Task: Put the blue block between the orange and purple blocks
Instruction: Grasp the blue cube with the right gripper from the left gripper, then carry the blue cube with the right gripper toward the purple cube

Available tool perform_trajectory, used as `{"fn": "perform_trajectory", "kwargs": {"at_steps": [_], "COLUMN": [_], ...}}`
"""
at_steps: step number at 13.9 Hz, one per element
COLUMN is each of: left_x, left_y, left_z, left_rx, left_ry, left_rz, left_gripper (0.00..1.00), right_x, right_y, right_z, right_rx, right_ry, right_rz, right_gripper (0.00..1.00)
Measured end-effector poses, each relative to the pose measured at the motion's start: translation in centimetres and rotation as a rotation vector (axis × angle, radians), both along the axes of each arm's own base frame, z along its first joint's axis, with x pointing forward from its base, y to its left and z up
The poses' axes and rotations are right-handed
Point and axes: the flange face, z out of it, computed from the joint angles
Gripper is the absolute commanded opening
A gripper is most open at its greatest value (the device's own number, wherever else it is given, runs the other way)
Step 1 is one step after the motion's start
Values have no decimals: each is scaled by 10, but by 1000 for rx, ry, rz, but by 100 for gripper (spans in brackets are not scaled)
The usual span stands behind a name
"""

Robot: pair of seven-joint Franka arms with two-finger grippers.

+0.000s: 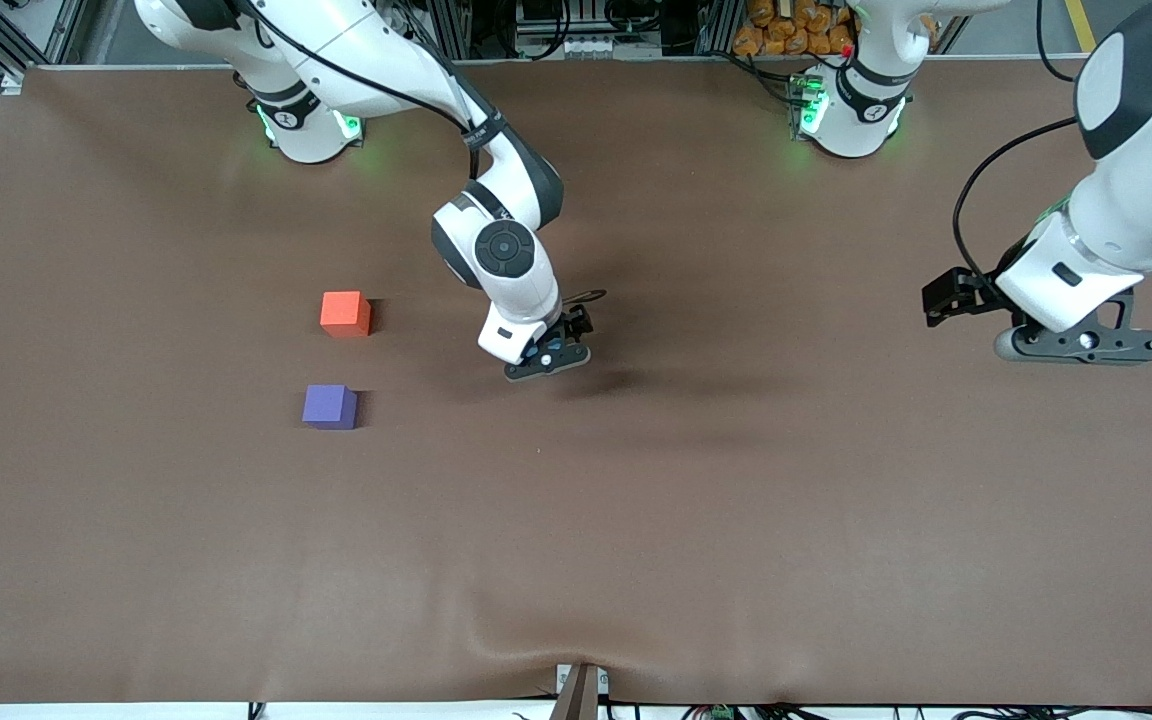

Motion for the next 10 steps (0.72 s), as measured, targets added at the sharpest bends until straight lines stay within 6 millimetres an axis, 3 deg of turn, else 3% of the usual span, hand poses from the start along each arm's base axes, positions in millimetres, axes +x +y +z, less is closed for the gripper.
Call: {"fn": "perform_trajectory", "kwargs": {"at_steps": [1,7,8,10], "left_x": [-3,-23,-26,-30], "left_y": [2,32,39,49], "left_z": [5,34,38,45], "left_rx": [2,10,11,12], "left_ry": [1,14,18,15], "left_rz": [3,2,1,6], "left_gripper": [100,100,100,100], "right_x": [0,12,20,47], "right_y": [-1,-11,-20,-56], "right_z": [0,10,23,75], "right_rx": [-7,-38,-60,-93], "right_ry": [-6,-6,15,55], "right_rz": [8,-16,-34,-92], "right_gripper": [0,0,0,0]}}
